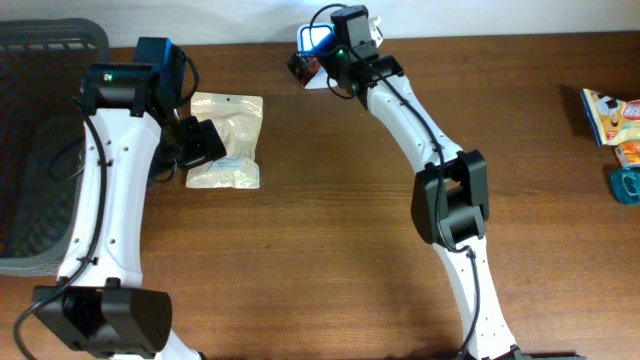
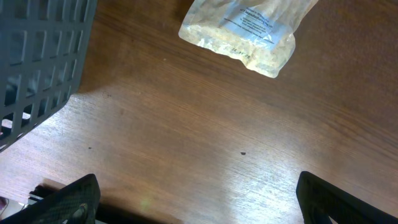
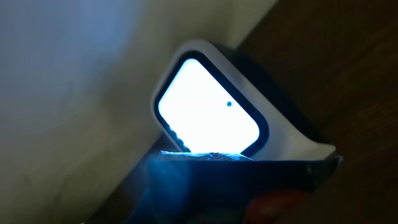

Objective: Scan the item barcode

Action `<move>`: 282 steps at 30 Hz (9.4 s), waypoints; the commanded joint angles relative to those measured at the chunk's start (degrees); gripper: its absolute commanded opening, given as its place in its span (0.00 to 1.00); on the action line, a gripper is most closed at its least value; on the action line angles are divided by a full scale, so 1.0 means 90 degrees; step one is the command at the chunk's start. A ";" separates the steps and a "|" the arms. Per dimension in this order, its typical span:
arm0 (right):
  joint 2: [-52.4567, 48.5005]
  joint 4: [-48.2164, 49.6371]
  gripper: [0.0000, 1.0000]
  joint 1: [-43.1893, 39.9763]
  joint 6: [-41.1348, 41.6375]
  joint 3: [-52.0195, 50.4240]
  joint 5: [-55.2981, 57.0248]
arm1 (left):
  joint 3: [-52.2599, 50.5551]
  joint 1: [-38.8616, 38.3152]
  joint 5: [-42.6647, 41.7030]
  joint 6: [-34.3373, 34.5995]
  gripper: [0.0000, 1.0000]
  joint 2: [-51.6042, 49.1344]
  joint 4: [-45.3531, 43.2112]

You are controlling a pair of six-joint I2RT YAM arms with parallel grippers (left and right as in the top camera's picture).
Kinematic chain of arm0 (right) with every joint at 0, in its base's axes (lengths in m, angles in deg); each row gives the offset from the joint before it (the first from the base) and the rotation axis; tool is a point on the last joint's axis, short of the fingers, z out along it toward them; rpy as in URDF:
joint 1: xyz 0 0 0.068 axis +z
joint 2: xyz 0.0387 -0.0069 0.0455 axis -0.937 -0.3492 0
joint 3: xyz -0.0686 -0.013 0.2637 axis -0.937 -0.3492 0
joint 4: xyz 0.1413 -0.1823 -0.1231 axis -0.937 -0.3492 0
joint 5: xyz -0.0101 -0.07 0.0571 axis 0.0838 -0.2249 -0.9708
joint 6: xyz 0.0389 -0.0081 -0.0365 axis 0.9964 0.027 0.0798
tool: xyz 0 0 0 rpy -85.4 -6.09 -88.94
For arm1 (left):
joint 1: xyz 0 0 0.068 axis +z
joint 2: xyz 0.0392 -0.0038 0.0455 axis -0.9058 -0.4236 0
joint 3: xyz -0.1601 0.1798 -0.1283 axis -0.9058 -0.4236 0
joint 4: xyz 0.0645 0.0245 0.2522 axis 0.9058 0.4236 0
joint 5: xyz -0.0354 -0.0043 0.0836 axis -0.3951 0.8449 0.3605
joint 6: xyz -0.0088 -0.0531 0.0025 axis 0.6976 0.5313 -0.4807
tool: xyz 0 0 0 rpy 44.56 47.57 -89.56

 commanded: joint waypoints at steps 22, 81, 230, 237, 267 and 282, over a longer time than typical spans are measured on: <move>0.1073 -0.5680 0.04 -0.5637 -0.2659 0.1426 0.0024 | -0.0017 -0.0005 0.0070 0.0061 0.99 0.0177 0.0007; 0.2540 -0.7509 0.04 -0.1851 -0.6268 0.0937 -0.1574 | -0.0017 -0.0005 0.0070 0.0061 0.99 0.0177 0.0007; 0.3674 -0.7949 0.99 -0.0092 -0.1899 -0.1078 0.1018 | -0.0335 0.1469 -0.0391 -0.0937 0.99 0.1642 -0.0508; 0.4775 -0.7774 0.99 0.0170 -0.1894 -0.2584 0.1205 | -0.0369 0.1535 -0.0568 -0.0935 0.99 0.1642 -0.0549; 0.4588 -0.1989 0.95 0.0782 -0.0872 -0.7584 -0.0092 | -0.0369 0.1535 -0.0559 -0.0937 0.99 0.1642 -0.0546; 0.3621 -0.1770 0.81 0.1090 -0.0852 -0.7584 0.0053 | -0.0369 0.1535 -0.0559 -0.0937 0.99 0.1642 -0.0549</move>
